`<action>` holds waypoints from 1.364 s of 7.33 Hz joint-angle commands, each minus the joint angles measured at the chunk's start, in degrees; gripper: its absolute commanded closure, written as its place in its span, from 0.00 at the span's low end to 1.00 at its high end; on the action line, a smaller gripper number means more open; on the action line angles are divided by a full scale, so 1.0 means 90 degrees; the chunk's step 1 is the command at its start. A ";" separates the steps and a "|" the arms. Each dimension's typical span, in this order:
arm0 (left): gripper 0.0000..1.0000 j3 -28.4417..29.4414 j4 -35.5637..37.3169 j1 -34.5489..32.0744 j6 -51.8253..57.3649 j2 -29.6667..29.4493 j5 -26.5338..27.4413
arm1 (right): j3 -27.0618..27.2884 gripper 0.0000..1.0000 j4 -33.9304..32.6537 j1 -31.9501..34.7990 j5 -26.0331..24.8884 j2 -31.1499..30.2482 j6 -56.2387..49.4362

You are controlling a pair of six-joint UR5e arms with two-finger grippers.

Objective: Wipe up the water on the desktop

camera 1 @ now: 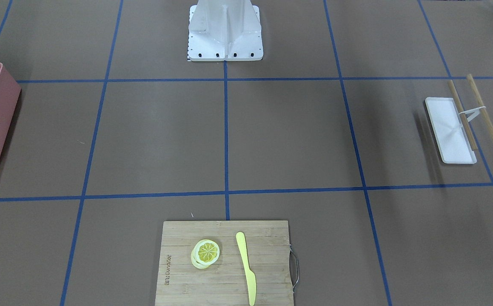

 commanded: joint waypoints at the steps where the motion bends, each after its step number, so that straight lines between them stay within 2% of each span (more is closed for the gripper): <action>1: 0.01 0.0062 -0.0031 -0.0001 0.0000 0.0001 0.0000 | 0.0013 0.00 0.0000 0.0036 0.0000 -0.0001 -0.0019; 6: 0.01 0.0130 -0.0031 -0.0001 0.0000 0.0011 0.0000 | 0.0033 0.00 0.0000 0.0056 0.0000 0.0058 -0.0019; 10: 0.01 0.0296 -0.0031 0.0009 0.0000 0.0001 0.0010 | 0.0334 0.00 0.0000 0.0085 0.0000 -0.0020 0.0000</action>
